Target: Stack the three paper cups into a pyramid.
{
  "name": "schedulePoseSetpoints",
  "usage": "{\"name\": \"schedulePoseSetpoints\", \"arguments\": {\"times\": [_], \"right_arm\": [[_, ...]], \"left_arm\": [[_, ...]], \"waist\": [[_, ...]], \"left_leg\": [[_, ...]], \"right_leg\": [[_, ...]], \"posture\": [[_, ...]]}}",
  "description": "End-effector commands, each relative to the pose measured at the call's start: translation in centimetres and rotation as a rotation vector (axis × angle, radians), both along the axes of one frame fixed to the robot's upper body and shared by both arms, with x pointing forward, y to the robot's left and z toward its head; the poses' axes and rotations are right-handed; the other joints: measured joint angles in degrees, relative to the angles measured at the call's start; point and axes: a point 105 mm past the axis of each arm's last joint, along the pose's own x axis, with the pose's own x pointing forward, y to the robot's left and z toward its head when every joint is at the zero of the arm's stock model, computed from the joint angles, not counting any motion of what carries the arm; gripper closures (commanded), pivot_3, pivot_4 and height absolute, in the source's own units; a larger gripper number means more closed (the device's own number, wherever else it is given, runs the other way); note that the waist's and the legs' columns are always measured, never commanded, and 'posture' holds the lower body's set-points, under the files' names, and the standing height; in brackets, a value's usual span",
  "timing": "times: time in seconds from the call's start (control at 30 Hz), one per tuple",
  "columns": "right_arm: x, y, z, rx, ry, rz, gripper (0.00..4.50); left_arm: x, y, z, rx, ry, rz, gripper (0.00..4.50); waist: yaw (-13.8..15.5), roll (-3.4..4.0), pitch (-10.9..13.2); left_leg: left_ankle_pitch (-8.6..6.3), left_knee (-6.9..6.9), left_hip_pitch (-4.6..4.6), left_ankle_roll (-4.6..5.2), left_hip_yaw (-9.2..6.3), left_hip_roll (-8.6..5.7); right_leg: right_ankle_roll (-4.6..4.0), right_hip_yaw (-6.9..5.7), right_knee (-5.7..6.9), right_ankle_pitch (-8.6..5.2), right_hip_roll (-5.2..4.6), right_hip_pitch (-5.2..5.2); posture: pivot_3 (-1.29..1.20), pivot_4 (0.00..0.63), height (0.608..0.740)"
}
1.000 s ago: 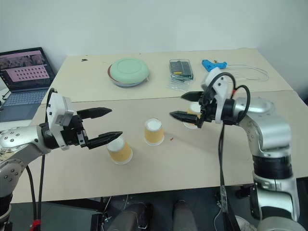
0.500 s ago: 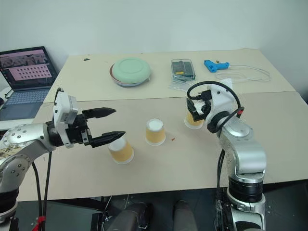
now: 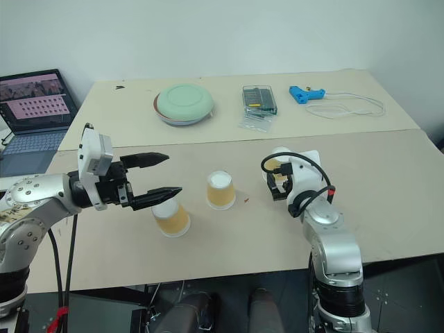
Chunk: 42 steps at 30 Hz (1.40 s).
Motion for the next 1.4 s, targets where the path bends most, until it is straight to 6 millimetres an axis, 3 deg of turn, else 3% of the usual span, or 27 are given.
{"name": "schedulePoseSetpoints", "arguments": {"times": [0.03, 0.67, 0.77, 0.87, 0.9, 1.17, 1.27, 1.4], "right_arm": [[1.0, -0.4, 1.9, 0.008, -0.093, -0.023, 0.04], [6.0, -0.7, 2.5, 0.061, -0.149, -0.043, 0.04], [6.0, -0.4, 2.8, 0.063, -0.162, -0.022, 0.74], [5.9, -0.2, 2.9, 0.072, -0.164, -0.009, 1.78], [5.9, -0.1, 2.9, 0.074, -0.164, -0.003, 1.86], [5.2, 1.2, 3.9, 0.078, -0.179, 0.134, 1.90], [3.7, 1.9, 4.9, 0.086, -0.190, 0.311, 1.90], [0.7, 2.7, 4.6, 0.034, -0.113, 0.610, 1.90]], "left_arm": [[-0.2, 0.1, 0.9, 0.007, -0.038, 0.000, 0.00], [-0.5, 0.5, 1.2, 0.012, -0.054, 0.042, 0.00], [-0.6, 0.6, 1.2, 0.012, -0.055, 0.045, 0.00], [-0.6, 0.6, 1.3, 0.011, -0.058, 0.051, 0.00], [-0.5, 0.7, 1.3, 0.012, -0.059, 0.054, 0.00], [-0.5, 0.7, 1.1, 0.013, -0.060, 0.057, 0.00], [-0.5, 0.7, 1.1, 0.012, -0.060, 0.058, 0.00], [-0.5, 0.6, 1.1, 0.009, -0.058, 0.053, 0.00]], "waist": [[0.0, 0.00, 0.0], [-0.2, 0.00, 0.0], [-0.2, 0.00, 0.0], [-0.2, 0.00, 0.0], [-0.2, 0.00, 0.0], [-0.2, 0.01, 0.0], [-0.2, 0.01, 0.0], [0.1, 0.00, 0.0]], "left_leg": [[0.00, 0.00, -0.01, 0.00, 0.00, -0.01], [0.01, -0.01, 0.02, -0.01, 0.00, -0.01], [0.01, -0.01, 0.00, -0.01, -0.01, -0.02], [0.01, -0.01, 0.00, -0.01, -0.01, -0.02], [0.01, -0.01, 0.01, -0.01, -0.01, -0.02], [0.01, -0.01, 0.01, -0.01, -0.01, -0.01], [0.01, -0.01, 0.00, -0.01, -0.01, -0.01], [-0.02, -0.01, -0.01, 0.04, -0.05, -0.02]], "right_leg": [[-0.01, 0.00, 0.01, 0.00, -0.01, -0.01], [-0.04, 0.02, 0.03, 0.03, 0.03, -0.01], [-0.05, 0.02, 0.03, 0.03, 0.03, -0.02], [-0.05, 0.02, 0.03, 0.03, 0.03, -0.01], [-0.05, 0.02, 0.03, 0.03, 0.03, -0.01], [-0.05, 0.02, 0.04, 0.03, 0.04, -0.02], [-0.05, 0.02, 0.03, 0.03, 0.03, -0.02], [-0.01, -0.03, -0.03, 0.01, 0.02, 0.06]], "posture": [[0.00, 0.150, 0.740], [0.00, 0.150, 0.740], [0.00, 0.150, 0.740], [0.00, 0.150, 0.740], [0.00, 0.150, 0.740], [0.00, 0.150, 0.740], [0.00, 0.150, 0.740], [0.00, 0.150, 0.740]]}}
